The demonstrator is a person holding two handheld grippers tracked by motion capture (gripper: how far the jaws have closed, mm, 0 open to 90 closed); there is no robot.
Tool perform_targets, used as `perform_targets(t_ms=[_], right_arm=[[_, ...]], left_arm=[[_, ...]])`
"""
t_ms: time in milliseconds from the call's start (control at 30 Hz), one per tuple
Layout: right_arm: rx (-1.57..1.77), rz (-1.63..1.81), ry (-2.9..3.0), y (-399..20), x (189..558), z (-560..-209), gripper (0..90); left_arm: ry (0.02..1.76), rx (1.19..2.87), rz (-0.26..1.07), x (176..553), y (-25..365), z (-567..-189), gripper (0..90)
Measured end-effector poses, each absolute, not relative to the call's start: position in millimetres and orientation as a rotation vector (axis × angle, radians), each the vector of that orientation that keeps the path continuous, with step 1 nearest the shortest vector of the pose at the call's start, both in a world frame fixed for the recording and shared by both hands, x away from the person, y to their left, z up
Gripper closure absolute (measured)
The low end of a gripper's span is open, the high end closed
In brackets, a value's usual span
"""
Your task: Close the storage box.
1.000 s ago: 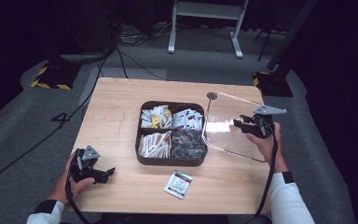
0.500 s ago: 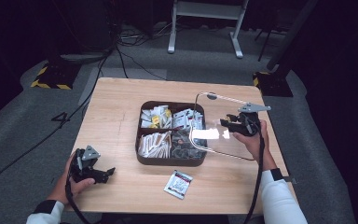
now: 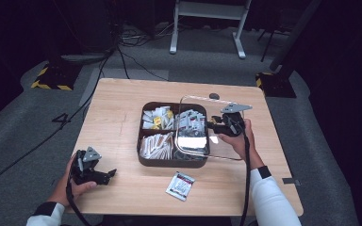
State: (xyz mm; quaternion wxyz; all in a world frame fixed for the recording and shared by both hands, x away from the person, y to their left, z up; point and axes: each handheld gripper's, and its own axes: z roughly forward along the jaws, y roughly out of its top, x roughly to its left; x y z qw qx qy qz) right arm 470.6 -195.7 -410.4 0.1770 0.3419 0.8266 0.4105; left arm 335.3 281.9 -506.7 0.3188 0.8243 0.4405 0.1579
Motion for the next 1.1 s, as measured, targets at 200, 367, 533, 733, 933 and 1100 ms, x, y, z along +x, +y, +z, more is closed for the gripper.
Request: perform_targets(t_ms=[200,367,533,733,933,1100], right_arm=[[0.951,1.152,2.37,-174,474,-414,59.6],[0.942,1.159,2.395,-155,475,-417,59.6],[0.931,1.153,2.417,-140,476,-420,59.6],[0.913,1.145,2.436,-123,478,-423,59.6],[0.886,1.117,2.472,-103,481,-429,59.6],[0.887,1.11,2.479,-93,483,-432,59.6]], left_arm=[[1.162,2.167,0.412,335,282,-507,0.5],[1.162,2.165,0.415,335,282,-507,0.5],[1.161,2.168,0.413,335,282,-507,0.5],[1.162,2.165,0.417,335,282,-507,0.5],[1.163,2.165,0.416,335,282,-507,0.5],[1.162,2.165,0.417,335,282,-507,0.5]])
